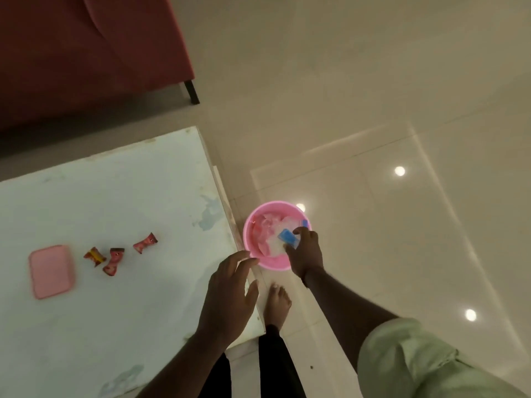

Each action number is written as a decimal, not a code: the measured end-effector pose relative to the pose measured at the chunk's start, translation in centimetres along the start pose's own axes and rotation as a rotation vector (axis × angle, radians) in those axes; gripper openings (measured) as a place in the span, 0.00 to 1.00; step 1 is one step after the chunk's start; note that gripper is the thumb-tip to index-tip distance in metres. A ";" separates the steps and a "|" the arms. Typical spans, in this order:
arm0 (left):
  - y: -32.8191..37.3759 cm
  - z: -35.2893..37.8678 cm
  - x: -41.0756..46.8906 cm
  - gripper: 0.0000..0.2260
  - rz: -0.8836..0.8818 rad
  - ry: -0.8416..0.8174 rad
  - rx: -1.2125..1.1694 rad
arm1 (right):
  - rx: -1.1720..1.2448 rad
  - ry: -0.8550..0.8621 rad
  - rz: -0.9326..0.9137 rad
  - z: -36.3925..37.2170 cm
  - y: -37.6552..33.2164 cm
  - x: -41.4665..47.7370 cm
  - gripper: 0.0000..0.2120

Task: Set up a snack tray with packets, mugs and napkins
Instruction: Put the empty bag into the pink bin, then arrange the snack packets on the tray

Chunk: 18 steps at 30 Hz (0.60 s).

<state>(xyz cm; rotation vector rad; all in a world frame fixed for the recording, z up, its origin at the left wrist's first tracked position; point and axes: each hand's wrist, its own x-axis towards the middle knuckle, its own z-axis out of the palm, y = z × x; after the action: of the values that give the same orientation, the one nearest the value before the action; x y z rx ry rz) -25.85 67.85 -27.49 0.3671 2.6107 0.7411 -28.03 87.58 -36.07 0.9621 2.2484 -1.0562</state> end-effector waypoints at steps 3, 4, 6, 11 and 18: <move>-0.8 1.0 0.3 0.19 -0.002 0.027 0.053 | -0.089 -0.182 -0.013 1.0 1.7 1.2 0.32; -1.0 1.2 0.3 0.19 -0.004 0.027 0.066 | -0.123 -0.205 -0.018 0.9 2.0 1.3 0.33; -1.2 1.2 0.2 0.20 0.002 0.024 0.091 | -0.178 -0.221 -0.024 0.7 2.6 0.8 0.34; -0.7 -0.5 0.1 0.27 0.035 0.016 0.221 | -0.288 -0.144 -0.134 -2.1 2.1 -3.1 0.33; 0.2 -6.3 -1.0 0.35 0.000 0.057 0.393 | -0.476 0.075 -0.431 -6.5 -3.1 -10.9 0.38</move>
<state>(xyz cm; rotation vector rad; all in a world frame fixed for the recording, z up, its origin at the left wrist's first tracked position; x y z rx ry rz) -27.76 64.91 -22.18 0.4618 2.8048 0.2347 -24.11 87.06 -23.59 0.3305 2.6649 -0.5902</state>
